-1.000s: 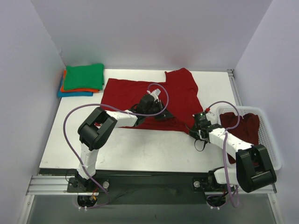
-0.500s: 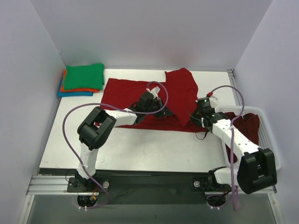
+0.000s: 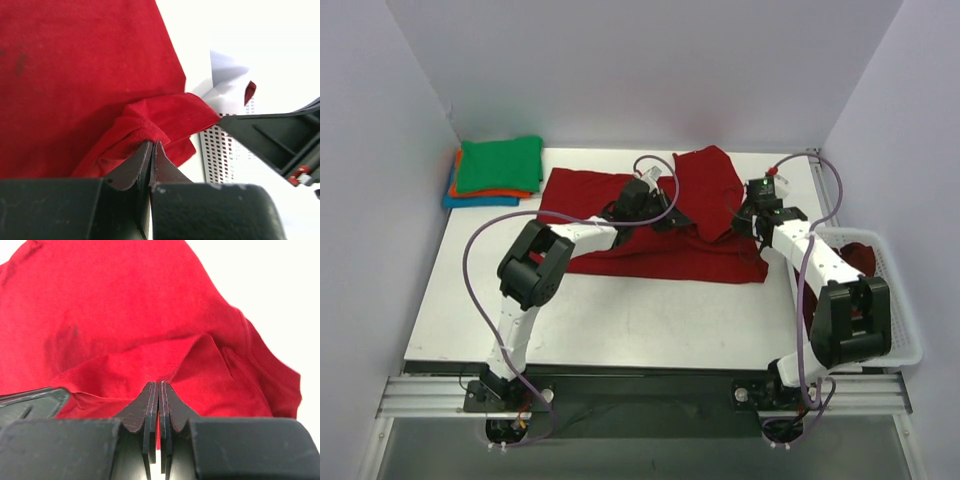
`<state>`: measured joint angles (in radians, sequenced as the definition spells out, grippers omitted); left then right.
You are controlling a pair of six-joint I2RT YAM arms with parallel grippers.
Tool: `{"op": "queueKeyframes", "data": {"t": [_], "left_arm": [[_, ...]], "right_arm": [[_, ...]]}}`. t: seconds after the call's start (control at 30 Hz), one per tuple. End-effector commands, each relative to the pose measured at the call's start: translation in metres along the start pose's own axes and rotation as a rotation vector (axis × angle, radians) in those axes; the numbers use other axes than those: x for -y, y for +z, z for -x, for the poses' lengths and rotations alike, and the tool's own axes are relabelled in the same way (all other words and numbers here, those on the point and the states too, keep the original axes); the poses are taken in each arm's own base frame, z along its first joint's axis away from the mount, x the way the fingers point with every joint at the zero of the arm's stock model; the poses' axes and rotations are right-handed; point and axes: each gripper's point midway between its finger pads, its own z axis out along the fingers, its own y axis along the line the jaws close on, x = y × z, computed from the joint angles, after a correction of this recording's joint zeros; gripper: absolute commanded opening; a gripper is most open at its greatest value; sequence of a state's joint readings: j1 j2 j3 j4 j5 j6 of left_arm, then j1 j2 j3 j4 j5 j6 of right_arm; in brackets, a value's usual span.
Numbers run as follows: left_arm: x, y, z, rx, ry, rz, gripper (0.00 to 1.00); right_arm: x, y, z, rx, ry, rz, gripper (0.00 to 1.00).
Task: Fold and stack the t-shirts
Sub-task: Fold the flattened tshirt in 1/3 of the way
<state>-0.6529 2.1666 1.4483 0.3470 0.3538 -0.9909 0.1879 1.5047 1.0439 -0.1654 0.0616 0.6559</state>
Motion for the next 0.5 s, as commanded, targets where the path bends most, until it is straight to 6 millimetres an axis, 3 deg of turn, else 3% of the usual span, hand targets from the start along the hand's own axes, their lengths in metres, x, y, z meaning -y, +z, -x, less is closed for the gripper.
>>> {"op": "queueKeyframes", "data": {"t": [0.0, 0.17, 0.47], "left_arm": [[0.009, 0.008, 0.016, 0.004, 0.002, -0.036, 0.0], [0.012, 0.017, 0.026, 0.006, 0.01, -0.042, 0.01], [0.0, 0.026, 0.03, 0.015, -0.01, -0.026, 0.01]], "right_arm": [[-0.014, 0.002, 0.021, 0.028, -0.016, 0.047, 0.0], [-0.013, 0.018, 0.026, 0.019, -0.002, 0.047, 0.0], [-0.022, 0.03, 0.038, 0.022, 0.027, 0.121, 0.0]]}}
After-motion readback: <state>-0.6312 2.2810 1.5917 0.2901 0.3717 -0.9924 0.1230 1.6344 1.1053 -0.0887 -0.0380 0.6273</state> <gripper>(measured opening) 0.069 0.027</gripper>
